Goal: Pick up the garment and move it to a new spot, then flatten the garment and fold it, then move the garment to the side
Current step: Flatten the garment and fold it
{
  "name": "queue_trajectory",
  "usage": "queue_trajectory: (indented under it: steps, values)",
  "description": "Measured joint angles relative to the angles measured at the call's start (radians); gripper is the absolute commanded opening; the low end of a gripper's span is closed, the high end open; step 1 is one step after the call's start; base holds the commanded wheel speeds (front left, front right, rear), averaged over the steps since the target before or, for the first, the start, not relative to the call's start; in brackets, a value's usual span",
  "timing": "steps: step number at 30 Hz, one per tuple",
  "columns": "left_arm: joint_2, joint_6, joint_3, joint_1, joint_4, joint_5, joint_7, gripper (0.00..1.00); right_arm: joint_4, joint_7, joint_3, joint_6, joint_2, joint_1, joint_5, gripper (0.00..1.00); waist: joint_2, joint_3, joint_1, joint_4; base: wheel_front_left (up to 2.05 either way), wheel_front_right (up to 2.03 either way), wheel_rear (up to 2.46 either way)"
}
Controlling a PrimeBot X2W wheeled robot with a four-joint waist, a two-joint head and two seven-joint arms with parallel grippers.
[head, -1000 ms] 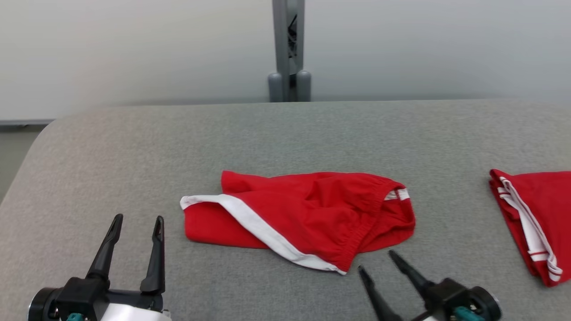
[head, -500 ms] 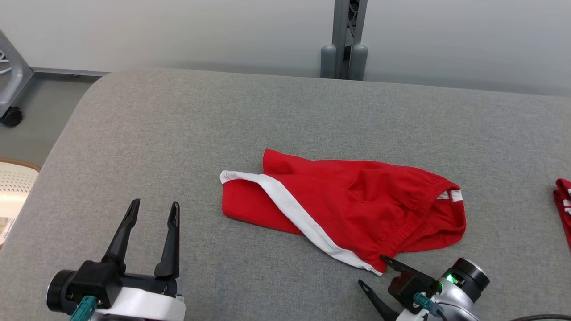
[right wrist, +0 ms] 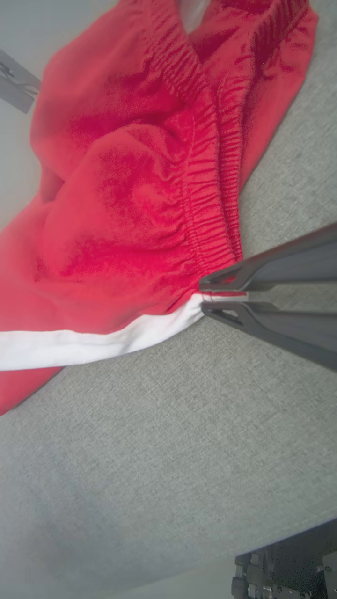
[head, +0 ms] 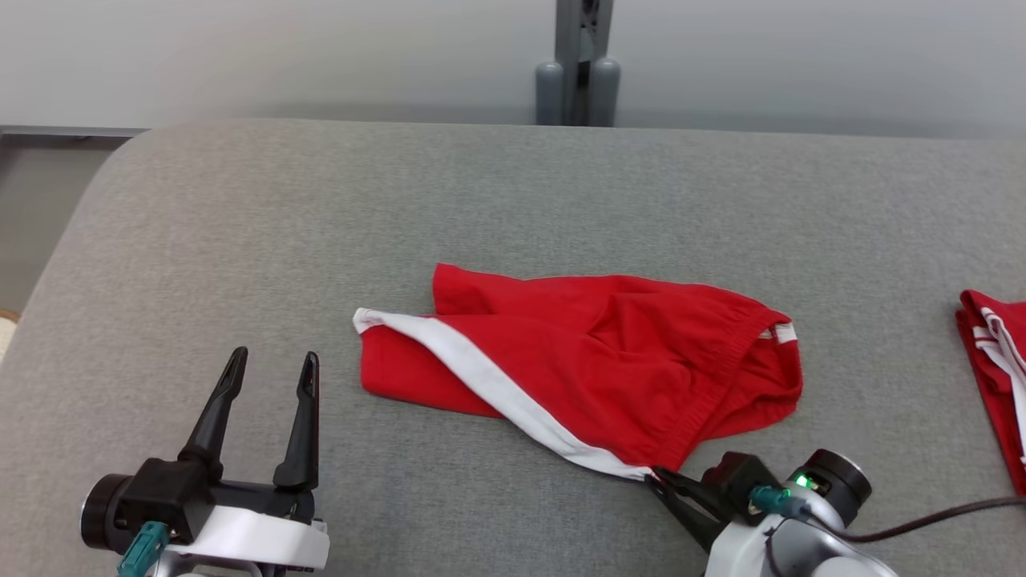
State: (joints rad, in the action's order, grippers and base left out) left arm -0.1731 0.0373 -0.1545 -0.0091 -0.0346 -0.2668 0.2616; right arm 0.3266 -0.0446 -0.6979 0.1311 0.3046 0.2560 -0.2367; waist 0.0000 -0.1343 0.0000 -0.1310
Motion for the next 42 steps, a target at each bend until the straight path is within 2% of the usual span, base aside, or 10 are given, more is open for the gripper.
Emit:
queue_trajectory:
  steps: [4,9,16,22,26,27,28,29,37,42]
  values:
    - [-0.002,-0.001,0.007,-0.011,-0.001,0.003,0.000,1.00,-0.165,-0.123,0.000,0.000,0.073,-0.032,-0.116,0.00,0.0000,-0.014,0.0000,0.037,0.00,0.00,0.00]
    - [-0.003,-0.001,0.014,-0.021,0.003,0.008,0.002,1.00,-0.371,-0.286,0.066,0.000,0.157,-0.093,-0.261,0.00,0.0000,-0.036,0.0000,0.073,0.00,0.00,0.00]
    - [-0.002,-0.006,0.019,-0.038,0.005,0.012,0.002,1.00,-0.511,-0.424,0.169,0.000,0.184,-0.151,-0.407,0.00,0.0000,-0.058,0.0000,0.089,0.00,0.00,0.00]
    - [0.007,-0.020,0.008,-0.066,-0.007,0.016,0.002,1.00,-0.427,-0.439,0.207,0.000,0.176,-0.069,-0.487,0.00,0.0000,-0.071,0.0000,0.076,0.00,0.00,0.00]
    - [0.017,-0.037,0.002,-0.083,-0.024,0.016,0.002,1.00,-0.289,-0.407,0.120,0.000,0.183,0.028,-0.537,0.00,0.0000,-0.076,0.0000,0.051,0.00,0.00,0.00]
    - [0.020,-0.038,0.001,-0.085,-0.028,0.016,0.002,1.00,-0.269,-0.389,0.097,0.000,0.186,0.040,-0.541,0.29,0.0000,-0.077,0.0000,0.046,0.00,0.00,0.00]
    - [0.023,-0.038,0.001,-0.087,-0.030,0.016,0.002,1.00,-0.249,-0.376,0.076,0.000,0.188,0.054,-0.545,0.91,0.0000,-0.079,0.0000,0.041,0.00,0.00,0.00]
    - [0.025,-0.041,0.003,-0.089,-0.030,0.016,0.002,1.00,-0.232,-0.366,0.063,0.000,0.188,0.064,-0.567,1.00,0.0000,-0.080,0.0000,0.038,0.00,0.00,0.00]
    - [0.035,-0.045,0.017,-0.091,-0.036,0.023,0.002,1.00,-0.190,-0.271,-0.019,0.000,0.247,0.098,-0.626,1.00,0.0000,-0.089,0.0000,0.048,0.00,0.00,0.00]
    - [0.035,-0.050,0.027,-0.091,-0.040,0.030,0.002,1.00,-0.229,-0.196,-0.005,0.000,0.302,0.063,-0.658,1.00,0.0000,-0.081,0.0000,0.070,0.00,0.00,0.00]
